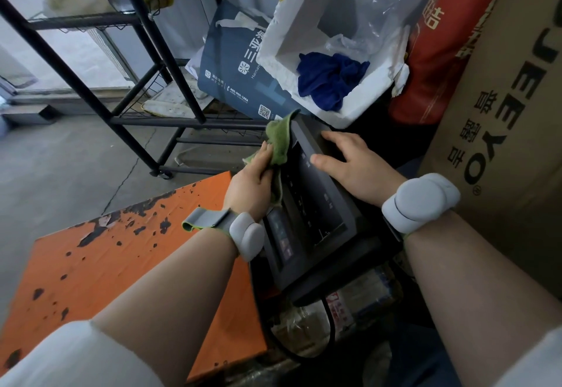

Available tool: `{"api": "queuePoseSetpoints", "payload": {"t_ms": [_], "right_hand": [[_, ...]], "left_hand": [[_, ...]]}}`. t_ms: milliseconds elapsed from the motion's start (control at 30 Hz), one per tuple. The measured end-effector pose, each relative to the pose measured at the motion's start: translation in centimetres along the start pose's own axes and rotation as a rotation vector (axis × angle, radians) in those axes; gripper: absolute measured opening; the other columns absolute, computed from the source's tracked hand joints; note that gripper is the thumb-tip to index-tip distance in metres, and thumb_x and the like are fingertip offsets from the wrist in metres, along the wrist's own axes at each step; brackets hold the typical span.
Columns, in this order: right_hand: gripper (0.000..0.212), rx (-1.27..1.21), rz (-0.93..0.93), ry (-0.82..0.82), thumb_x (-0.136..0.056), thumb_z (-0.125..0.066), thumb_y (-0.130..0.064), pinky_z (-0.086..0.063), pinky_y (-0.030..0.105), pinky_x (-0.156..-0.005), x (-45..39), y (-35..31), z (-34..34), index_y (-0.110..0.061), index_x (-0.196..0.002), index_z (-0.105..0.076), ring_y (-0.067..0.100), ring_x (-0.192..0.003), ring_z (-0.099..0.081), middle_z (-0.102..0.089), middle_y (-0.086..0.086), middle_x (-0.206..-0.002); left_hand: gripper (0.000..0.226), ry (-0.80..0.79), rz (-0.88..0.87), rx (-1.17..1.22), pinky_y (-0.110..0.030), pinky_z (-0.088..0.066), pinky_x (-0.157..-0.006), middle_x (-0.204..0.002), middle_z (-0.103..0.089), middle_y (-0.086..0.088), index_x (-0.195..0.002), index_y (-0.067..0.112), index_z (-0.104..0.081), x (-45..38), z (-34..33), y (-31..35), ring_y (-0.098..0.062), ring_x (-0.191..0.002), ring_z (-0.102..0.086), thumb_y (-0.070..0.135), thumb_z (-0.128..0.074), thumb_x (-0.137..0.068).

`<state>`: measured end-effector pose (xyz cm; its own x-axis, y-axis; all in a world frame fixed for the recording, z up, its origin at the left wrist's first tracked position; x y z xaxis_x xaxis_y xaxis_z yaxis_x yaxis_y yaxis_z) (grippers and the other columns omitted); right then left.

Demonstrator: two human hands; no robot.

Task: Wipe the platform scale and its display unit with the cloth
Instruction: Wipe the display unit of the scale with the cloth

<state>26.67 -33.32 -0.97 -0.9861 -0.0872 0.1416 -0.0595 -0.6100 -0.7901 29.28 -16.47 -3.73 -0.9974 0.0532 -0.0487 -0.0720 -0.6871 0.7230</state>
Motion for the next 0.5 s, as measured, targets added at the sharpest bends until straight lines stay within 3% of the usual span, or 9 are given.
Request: {"api": "queuePoseSetpoints", "payload": {"t_ms": [100,200,333,500], "right_hand": [[0.062,0.002,0.001,0.011,-0.091,-0.052,-0.042,-0.021,0.034,-0.116,0.0,0.0,0.1,-0.022,-0.145,-0.030,0.020,-0.140,-0.026,-0.023,0.001,-0.152],[0.062,-0.002,0.001,0.010,-0.091,-0.052,-0.042,-0.021,0.036,-0.117,-0.1,0.0,0.1,-0.021,-0.145,-0.030,0.020,-0.140,-0.025,-0.023,0.001,-0.152],[0.062,-0.001,0.010,0.012,-0.091,-0.053,-0.041,-0.020,0.036,-0.117,-0.1,-0.1,0.2,-0.020,-0.145,-0.030,0.020,-0.141,-0.025,-0.024,0.003,-0.152],[0.063,0.000,0.007,0.004,-0.090,-0.052,-0.042,-0.020,0.037,-0.117,-0.1,0.0,0.1,-0.021,-0.145,-0.029,0.020,-0.141,-0.025,-0.023,0.002,-0.152]], "left_hand": [[0.054,-0.022,0.128,-0.165,-0.020,-0.038,-0.084,-0.139,-0.052,-0.002,-0.144,0.031,-0.036,0.1,0.1,-2.8,-0.024,-0.123,-0.051,0.008,-0.037,-0.095],[0.054,-0.074,0.244,-0.230,-0.024,-0.036,-0.074,-0.127,-0.060,-0.013,-0.141,0.023,-0.042,-0.1,-0.3,-4.9,-0.032,-0.111,-0.056,0.003,-0.036,-0.091],[0.049,-0.049,0.264,-0.129,-0.026,-0.043,-0.077,-0.122,-0.063,-0.011,-0.127,0.018,-0.057,-1.2,0.3,-4.2,-0.031,-0.108,-0.058,-0.001,-0.035,-0.088],[0.046,0.024,0.123,0.095,-0.029,-0.041,-0.101,-0.129,-0.060,-0.003,-0.131,0.024,-0.055,-2.5,0.5,0.5,-0.022,-0.121,-0.053,0.006,-0.040,-0.092]]}}
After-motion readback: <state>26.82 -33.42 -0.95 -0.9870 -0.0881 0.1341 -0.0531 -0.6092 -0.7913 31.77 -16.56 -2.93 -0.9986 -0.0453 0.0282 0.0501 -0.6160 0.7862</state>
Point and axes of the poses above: each hand's wrist, its own x-axis away from the middle knuckle, its own z-axis out of the back of the hand, y = z × x, the point moved 10 cm from there along -x, towards the middle knuckle
